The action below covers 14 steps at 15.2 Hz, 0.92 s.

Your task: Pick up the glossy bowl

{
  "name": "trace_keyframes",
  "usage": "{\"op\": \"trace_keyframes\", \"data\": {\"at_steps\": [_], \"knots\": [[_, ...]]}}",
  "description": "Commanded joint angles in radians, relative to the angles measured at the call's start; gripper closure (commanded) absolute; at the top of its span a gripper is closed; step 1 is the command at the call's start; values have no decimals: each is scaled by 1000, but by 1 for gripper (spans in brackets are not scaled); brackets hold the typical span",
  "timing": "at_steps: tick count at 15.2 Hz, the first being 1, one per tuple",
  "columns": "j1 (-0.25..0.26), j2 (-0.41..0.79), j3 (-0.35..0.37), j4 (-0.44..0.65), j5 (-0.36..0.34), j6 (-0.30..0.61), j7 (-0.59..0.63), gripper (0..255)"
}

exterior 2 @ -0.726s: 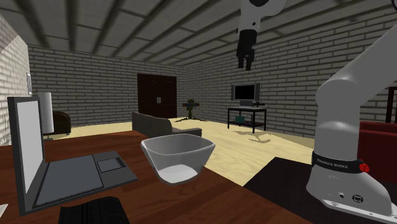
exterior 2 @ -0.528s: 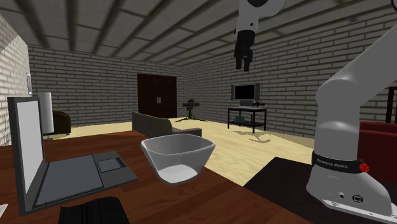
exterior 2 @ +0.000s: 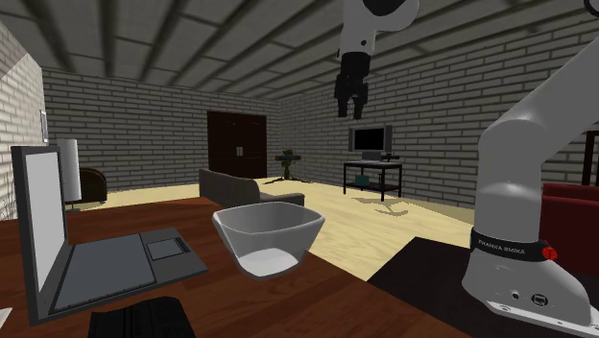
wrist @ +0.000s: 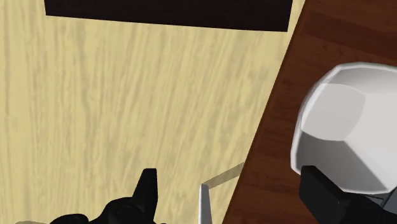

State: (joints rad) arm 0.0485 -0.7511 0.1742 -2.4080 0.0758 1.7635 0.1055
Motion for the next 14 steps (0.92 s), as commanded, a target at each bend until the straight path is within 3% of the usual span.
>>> {"op": "trace_keyframes", "data": {"at_steps": [1,8,14], "knots": [[12,19,46,-14,20,37,49,0],[45,125,215,-20,71,164,224,0],[43,271,371,27,67,273,388,0]]}}
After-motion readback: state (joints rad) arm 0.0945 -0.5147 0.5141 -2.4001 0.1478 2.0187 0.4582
